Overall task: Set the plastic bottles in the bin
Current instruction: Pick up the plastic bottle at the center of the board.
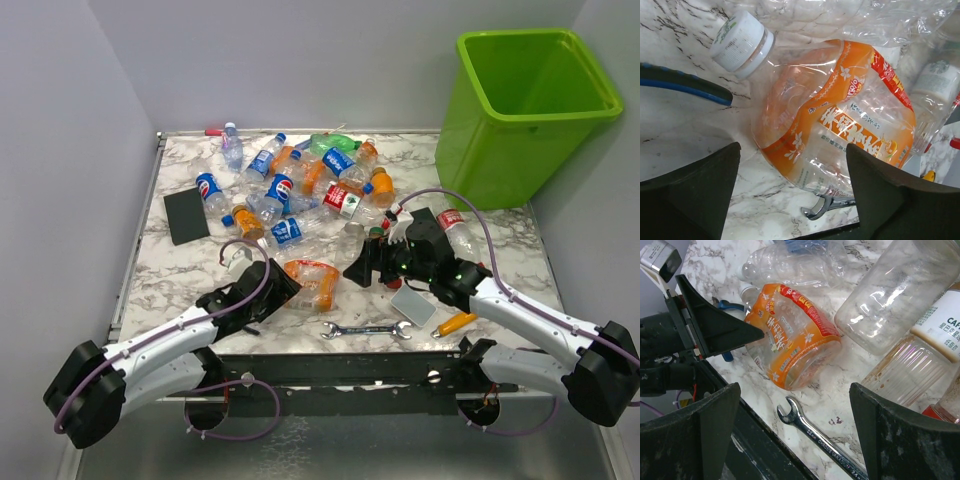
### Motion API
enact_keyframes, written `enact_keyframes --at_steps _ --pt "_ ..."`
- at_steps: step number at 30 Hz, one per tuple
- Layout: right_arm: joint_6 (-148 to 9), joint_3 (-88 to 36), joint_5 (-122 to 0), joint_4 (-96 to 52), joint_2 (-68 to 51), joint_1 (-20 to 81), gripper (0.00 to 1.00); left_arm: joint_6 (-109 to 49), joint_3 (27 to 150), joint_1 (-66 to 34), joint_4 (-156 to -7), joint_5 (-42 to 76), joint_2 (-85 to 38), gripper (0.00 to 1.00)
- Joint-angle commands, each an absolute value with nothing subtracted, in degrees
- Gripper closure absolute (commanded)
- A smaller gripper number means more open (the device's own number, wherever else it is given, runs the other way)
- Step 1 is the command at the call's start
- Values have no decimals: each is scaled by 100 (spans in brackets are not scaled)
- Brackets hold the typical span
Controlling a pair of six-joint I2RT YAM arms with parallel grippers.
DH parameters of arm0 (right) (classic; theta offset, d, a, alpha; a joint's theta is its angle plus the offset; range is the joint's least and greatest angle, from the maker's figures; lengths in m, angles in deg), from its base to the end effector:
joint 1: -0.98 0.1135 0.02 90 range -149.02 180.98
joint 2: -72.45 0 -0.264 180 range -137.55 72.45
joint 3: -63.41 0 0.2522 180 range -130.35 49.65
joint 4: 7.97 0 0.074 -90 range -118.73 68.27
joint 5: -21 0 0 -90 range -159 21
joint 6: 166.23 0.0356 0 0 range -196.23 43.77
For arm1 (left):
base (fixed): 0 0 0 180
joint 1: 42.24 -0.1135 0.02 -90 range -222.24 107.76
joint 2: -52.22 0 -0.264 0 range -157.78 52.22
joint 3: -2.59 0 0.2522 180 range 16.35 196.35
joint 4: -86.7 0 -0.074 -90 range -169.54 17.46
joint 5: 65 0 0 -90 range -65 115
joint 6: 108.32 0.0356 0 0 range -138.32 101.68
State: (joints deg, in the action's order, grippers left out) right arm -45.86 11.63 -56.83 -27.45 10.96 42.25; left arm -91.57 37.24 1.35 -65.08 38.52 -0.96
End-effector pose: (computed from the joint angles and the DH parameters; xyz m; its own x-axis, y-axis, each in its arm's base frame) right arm 0.1736 0.1623 0.2499 -0.7122 0.0325 -0.7012 -0.4903 0.6918 0.5301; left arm 0.1327 -0.1149 0.1656 -0.6829 -0.6354 -0.3605 -0.3454 0.7157 -0.6070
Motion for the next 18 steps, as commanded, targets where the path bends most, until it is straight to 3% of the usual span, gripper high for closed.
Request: enact_keyframes --at_steps 1,9,18 --pt "-4643 1177 -5636 -2822 1102 4258 6 -9301 3579 182 -6804 3924 -157 19" --pt "-4644 1208 -5662 -2900 1195 4264 6 -9309 3368 179 -7312 4131 -375 39" --pt "-4662 1018 -5620 -3118 1383 4264 6 -8865 3610 179 -7370 4301 -300 75"
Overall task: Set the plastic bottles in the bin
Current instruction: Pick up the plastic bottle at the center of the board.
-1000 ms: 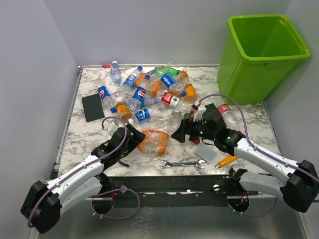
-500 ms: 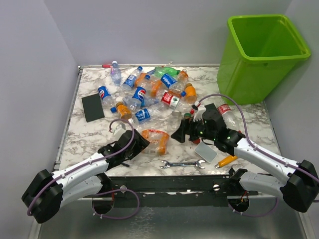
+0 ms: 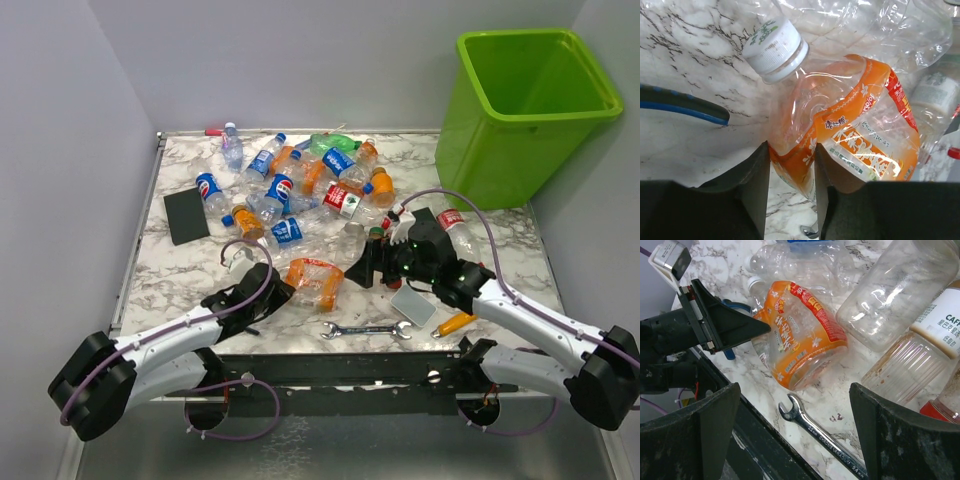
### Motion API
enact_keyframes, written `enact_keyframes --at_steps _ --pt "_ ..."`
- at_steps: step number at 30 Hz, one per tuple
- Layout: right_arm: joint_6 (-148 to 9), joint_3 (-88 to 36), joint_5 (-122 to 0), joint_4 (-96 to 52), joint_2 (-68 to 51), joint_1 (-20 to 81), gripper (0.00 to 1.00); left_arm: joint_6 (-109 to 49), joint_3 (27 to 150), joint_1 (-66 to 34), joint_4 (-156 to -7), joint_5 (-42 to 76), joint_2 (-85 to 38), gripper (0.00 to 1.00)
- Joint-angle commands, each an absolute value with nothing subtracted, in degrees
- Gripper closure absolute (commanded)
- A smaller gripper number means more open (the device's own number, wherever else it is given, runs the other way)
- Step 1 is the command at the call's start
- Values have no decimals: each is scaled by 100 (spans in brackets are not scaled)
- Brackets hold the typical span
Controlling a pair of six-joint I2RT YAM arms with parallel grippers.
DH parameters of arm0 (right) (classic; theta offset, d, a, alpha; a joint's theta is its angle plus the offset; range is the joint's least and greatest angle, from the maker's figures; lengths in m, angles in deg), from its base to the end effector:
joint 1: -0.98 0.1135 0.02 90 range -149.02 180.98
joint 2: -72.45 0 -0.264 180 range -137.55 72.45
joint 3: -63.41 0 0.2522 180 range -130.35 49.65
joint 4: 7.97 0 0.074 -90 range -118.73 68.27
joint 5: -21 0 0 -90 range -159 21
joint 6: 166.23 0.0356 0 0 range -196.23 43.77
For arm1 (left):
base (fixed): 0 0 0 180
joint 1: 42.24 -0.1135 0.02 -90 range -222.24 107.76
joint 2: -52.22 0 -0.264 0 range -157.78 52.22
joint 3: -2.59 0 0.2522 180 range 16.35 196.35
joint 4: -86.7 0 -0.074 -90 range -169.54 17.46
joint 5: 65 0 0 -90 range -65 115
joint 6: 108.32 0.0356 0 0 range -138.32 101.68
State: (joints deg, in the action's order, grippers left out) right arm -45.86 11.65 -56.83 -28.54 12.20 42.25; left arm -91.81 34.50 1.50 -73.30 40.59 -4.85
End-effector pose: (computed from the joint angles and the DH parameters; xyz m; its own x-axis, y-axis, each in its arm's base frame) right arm 0.1706 0.1597 0.2526 -0.7110 0.0336 -0.7024 -0.4912 0.6910 0.5303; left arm 0.1375 -0.1183 0.1511 -0.6528 -0.6535 -0.3831 -0.3408 0.7050 -0.6219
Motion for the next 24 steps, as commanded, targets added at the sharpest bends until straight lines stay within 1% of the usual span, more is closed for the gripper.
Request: enact_keyframes --at_steps 1,5,9,13,18,24 --pt "-4683 981 -5593 -3175 1412 4265 6 -8803 3650 179 -7324 4309 -189 77" --pt "-4828 758 -5455 -3451 1555 4262 6 -8419 3847 179 -7053 4217 262 85" --pt "-5059 357 -5249 -3799 1693 4259 5 -7767 4160 184 -6944 3841 602 93" --pt "-5537 -375 -5050 -4340 1689 4261 5 -6492 4906 179 -6814 3266 720 99" --pt "-6090 -1098 -5181 -4900 1518 4258 5 -4517 6311 181 -6478 2258 272 100" --pt "-6419 -1702 -5160 -5205 1154 4262 4 -3452 7081 184 -6473 1009 -361 100"
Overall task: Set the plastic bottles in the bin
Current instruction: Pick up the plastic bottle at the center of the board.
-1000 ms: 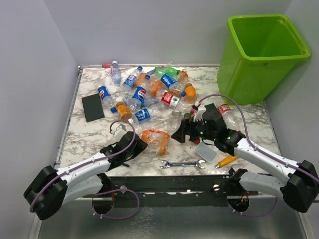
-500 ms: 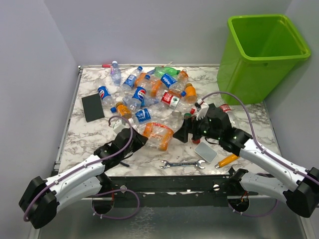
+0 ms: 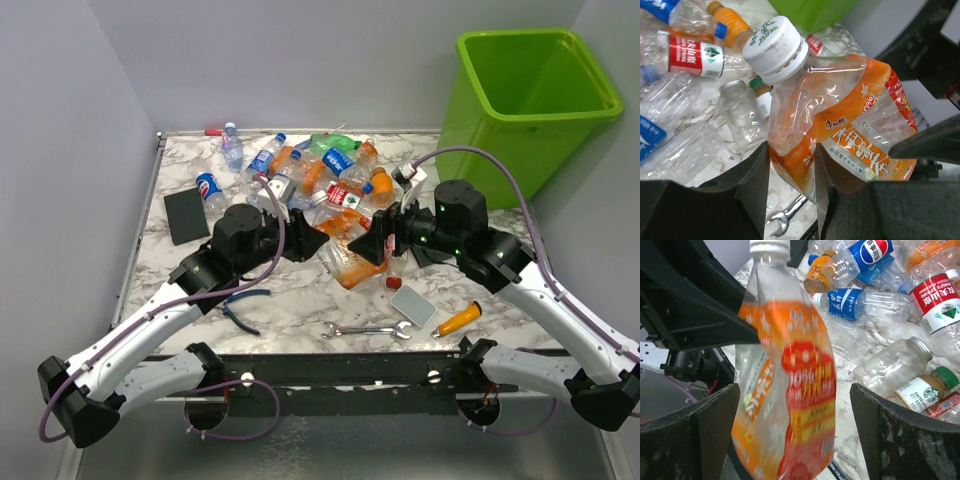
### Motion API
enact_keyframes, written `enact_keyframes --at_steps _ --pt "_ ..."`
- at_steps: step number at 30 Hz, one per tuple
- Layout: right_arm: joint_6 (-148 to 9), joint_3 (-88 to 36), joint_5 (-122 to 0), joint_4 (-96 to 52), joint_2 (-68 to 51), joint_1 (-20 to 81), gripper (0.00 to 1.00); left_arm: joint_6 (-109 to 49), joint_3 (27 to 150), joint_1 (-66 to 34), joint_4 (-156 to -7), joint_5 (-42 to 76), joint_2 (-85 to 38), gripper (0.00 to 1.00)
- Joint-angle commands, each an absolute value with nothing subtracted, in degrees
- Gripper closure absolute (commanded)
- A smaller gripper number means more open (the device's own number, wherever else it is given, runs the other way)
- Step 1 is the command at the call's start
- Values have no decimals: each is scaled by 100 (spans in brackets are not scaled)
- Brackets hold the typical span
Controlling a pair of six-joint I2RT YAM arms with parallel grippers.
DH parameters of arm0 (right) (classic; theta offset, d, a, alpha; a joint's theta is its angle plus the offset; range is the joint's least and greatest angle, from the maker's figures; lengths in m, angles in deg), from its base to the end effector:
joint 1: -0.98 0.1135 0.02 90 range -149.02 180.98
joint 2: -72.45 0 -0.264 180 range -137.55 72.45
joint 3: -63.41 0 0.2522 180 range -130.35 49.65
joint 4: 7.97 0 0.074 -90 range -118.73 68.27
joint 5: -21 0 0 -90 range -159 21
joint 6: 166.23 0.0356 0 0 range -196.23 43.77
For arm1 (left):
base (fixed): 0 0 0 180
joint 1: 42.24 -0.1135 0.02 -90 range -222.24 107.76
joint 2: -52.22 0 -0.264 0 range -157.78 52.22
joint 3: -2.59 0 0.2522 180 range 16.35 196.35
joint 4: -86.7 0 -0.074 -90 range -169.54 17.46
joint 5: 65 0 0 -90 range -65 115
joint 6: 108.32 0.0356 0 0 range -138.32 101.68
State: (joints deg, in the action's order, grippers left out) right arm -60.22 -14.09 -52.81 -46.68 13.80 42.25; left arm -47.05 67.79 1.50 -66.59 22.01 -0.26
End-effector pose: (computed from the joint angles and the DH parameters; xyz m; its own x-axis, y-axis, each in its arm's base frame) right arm 0.1611 0.1546 0.3837 -0.4745 -0.0640 -0.8779 -0.7279 0.5893 0.3505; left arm 0.1515 -0.1476 0.3519 -0.5026 -0.1834 -0.8448 0.5536 0.6823 -0.4775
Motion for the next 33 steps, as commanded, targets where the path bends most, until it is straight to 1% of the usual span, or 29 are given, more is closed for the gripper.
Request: enact_keyframes --at_steps 1,7,10,12,15,16,17,18,19,20,21,22,27,33 --pt "-6427 -1747 -5121 -5205 1113 4261 4 -3360 7133 181 -6502 904 -408 100" --pt "-6333 -1778 -4975 -5194 983 4257 5 -2965 7028 194 -6899 585 -327 100" --pt "-6139 -1606 -4537 -4992 891 4262 10 -2930 6955 188 -7158 563 -310 100" --pt "-5924 -1425 -4182 -4742 869 4263 17 -2954 6953 189 -7284 521 -342 100" --pt "-5550 -1110 -3921 -4223 996 4264 40 -3003 6961 193 -7422 534 -392 100" --pt "-5469 -1042 -3901 -4073 1059 4263 46 -3036 6961 188 -7463 551 -408 92" --pt "-5420 -993 -3884 -3959 1133 4257 51 -3097 6961 192 -7498 585 -419 69" --pt "-5405 -943 -3907 -3833 1221 4262 55 -3182 6949 190 -7534 651 -408 42" --pt "-5394 -901 -3997 -3709 1330 4257 57 -3306 6929 188 -7581 768 -392 19" --pt "-5364 -823 -4148 -3557 1462 4260 58 -3450 6883 193 -7654 916 -355 6" --pt "-5312 -735 -4317 -3372 1627 4262 58 -3584 6789 189 -7813 981 -292 2" --pt "-5277 -614 -4448 -3125 1778 4259 59 -3756 6631 188 -8073 946 -210 1" --pt "-4908 -24 -4953 -1808 2449 4259 58 -4740 5711 180 -9954 181 106 1" --pt "-4482 364 -4912 -789 2643 4262 58 -5366 5476 185 -10907 -742 -134 1"
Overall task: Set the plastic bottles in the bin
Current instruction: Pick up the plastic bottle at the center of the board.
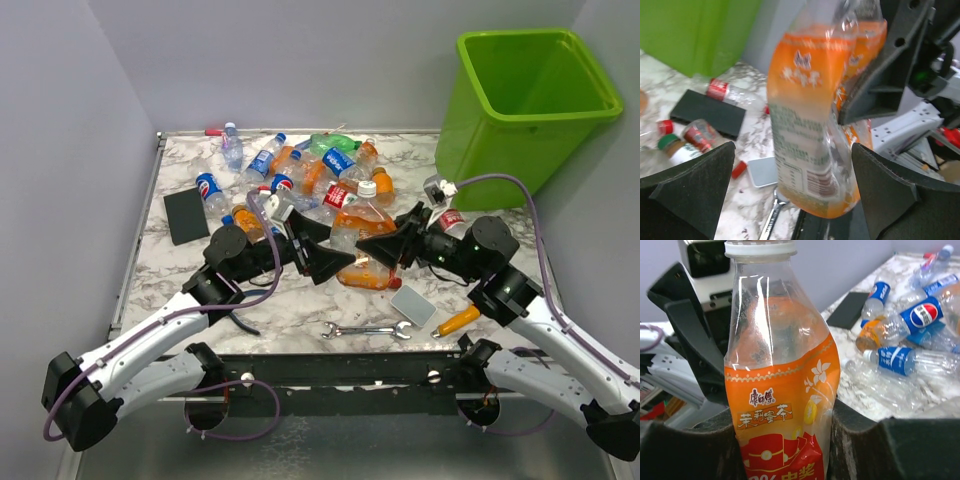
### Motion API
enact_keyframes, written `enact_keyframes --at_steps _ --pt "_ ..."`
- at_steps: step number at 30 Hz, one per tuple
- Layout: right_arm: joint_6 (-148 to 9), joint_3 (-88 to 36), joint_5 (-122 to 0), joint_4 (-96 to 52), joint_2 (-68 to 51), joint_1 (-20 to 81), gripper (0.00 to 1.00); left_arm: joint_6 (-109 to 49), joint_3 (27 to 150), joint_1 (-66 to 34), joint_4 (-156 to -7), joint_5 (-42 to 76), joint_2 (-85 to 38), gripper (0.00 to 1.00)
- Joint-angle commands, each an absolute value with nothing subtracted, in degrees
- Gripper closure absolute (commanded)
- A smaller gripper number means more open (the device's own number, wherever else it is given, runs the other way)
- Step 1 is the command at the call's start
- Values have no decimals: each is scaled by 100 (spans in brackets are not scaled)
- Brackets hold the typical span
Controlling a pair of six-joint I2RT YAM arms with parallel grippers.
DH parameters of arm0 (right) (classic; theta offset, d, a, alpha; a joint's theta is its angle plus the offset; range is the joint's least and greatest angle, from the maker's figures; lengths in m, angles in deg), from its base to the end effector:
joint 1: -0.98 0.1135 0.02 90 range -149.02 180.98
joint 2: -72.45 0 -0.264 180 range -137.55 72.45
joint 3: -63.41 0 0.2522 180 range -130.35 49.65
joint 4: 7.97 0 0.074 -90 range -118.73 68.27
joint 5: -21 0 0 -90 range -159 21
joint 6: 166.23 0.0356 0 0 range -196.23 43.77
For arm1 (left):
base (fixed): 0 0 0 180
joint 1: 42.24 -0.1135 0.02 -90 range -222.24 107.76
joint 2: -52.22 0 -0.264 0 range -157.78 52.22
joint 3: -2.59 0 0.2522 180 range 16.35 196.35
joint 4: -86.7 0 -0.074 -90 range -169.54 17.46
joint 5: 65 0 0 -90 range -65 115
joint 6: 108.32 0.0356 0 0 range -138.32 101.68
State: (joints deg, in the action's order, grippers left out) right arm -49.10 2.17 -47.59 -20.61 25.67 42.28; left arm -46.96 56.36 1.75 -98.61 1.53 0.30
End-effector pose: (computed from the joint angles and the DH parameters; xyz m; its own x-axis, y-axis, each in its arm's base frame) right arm 0.1345 0.1355 0.3723 -0.3840 0.2278 -0.8948 -0.8017 0.3986 0.4455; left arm 0.1449 -0.1596 0.3427 -0.3629 -0.2607 -0.8946 0.8516 0.2968 -0.4320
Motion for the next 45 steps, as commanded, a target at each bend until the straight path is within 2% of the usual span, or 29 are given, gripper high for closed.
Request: enact_keyframes --at_steps 1,4,6,9,11,12,14,15,18,19,24,27,29,37,41,45 --pt "-4405 434 -4905 -626 2654 4256 58 -5447 5484 180 -11013 -876 -183 1" --pt "-4139 684 -4912 -113 2708 4256 59 -5619 5564 187 -11176 -1197 -375 1" --pt "-4048 771 -4844 129 2679 4260 59 -5741 5578 188 -11323 -1310 -516 5" --pt "-4003 805 -4772 232 2627 4262 58 -5895 5621 194 -11478 -1429 -713 19" --pt "-4002 793 -4791 120 2627 4260 56 -5949 5670 190 -11519 -1499 -813 33" --pt "-4021 753 -4819 12 2629 4262 51 -5949 5674 188 -11522 -1515 -842 40" --pt "-4097 621 -4864 -324 2640 4259 27 -5918 5656 188 -11531 -1471 -839 54" --pt "-4164 541 -4905 -516 2653 4261 18 -5900 5637 188 -11531 -1425 -823 59" --pt "-4410 248 -4998 -1124 2731 4262 1 -5834 5573 189 -11531 -1290 -745 64" --pt "-4498 147 -5032 -1348 2769 4256 0 -5812 5551 188 -11531 -1247 -731 66" --pt "-5026 -839 -5708 -2702 2758 4258 0 -5573 5492 188 -11348 -1112 -689 77" --pt "-5249 -1678 -6318 -3551 2414 4260 0 -5265 5460 188 -11152 -1055 -637 86" --pt "-5312 -2242 -6551 -4090 2022 4261 2 -5033 5434 188 -10989 -924 -553 88" --pt "-5235 -3022 -6066 -4696 1175 4260 9 -4367 5512 191 -10387 -544 -385 97" --pt "-5158 -3006 -5972 -4743 1051 4261 18 -4329 5554 190 -10306 -541 -393 100" --pt "-5069 -2962 -5938 -4709 994 4258 35 -4302 5579 193 -10266 -559 -400 100"
